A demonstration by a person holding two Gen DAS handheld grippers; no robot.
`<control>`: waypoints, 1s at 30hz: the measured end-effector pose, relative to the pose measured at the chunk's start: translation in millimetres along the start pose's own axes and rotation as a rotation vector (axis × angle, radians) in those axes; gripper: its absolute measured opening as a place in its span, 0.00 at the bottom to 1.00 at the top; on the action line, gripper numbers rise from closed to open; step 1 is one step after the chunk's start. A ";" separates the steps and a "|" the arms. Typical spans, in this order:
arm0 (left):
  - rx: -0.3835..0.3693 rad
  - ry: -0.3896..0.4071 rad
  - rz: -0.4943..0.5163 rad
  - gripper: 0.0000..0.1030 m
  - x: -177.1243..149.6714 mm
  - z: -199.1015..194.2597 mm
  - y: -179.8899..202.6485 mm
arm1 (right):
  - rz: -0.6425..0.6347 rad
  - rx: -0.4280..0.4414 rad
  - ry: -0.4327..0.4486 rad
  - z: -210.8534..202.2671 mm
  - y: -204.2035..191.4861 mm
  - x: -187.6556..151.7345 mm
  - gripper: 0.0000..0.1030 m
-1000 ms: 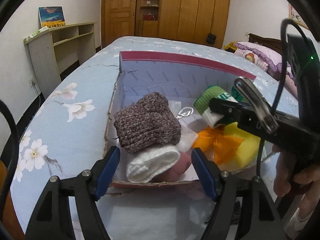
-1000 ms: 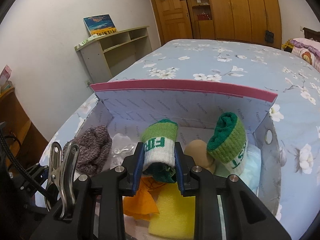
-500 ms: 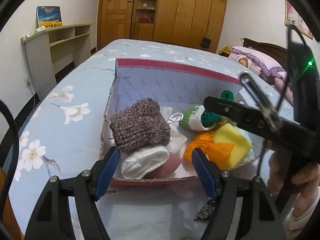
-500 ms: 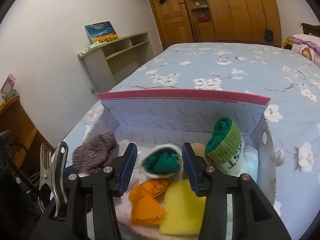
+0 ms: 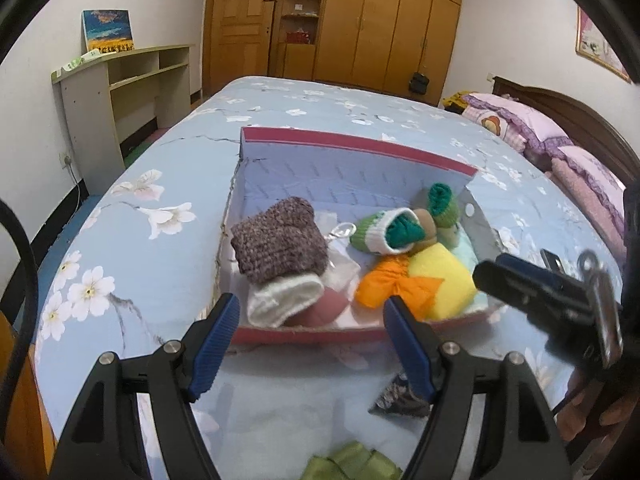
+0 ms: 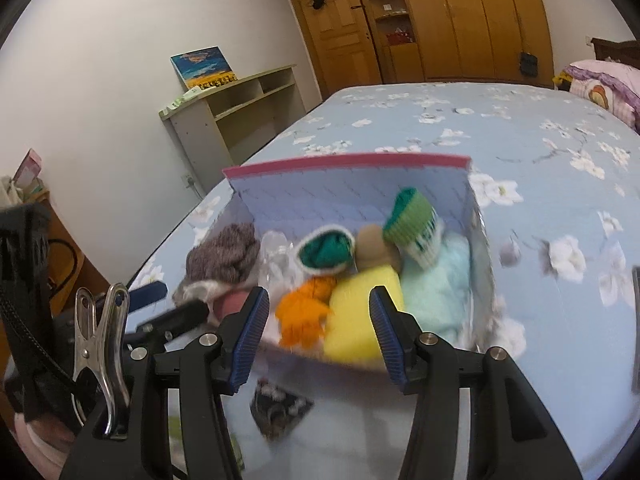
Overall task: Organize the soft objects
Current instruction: 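Open both tools to release the socks and withdraw from the box, then grasp the green ribbon bow with the left tool while the right tool grasps the dark patterned pouch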
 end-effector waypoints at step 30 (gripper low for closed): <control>-0.021 -0.166 0.032 0.75 -104.5 -22.4 32.8 | 0.053 -0.029 -0.033 -51.2 6.5 -87.4 0.52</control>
Point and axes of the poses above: each gripper's, at about its wrist camera, not at the fingertips, and z roughly the way its jaws point, y to its right, x to its top, the point moved 7 cm from there along z, roughly the way its jaws point, and after that the axes turned 4 degrees about z, right-handed, at the moved point
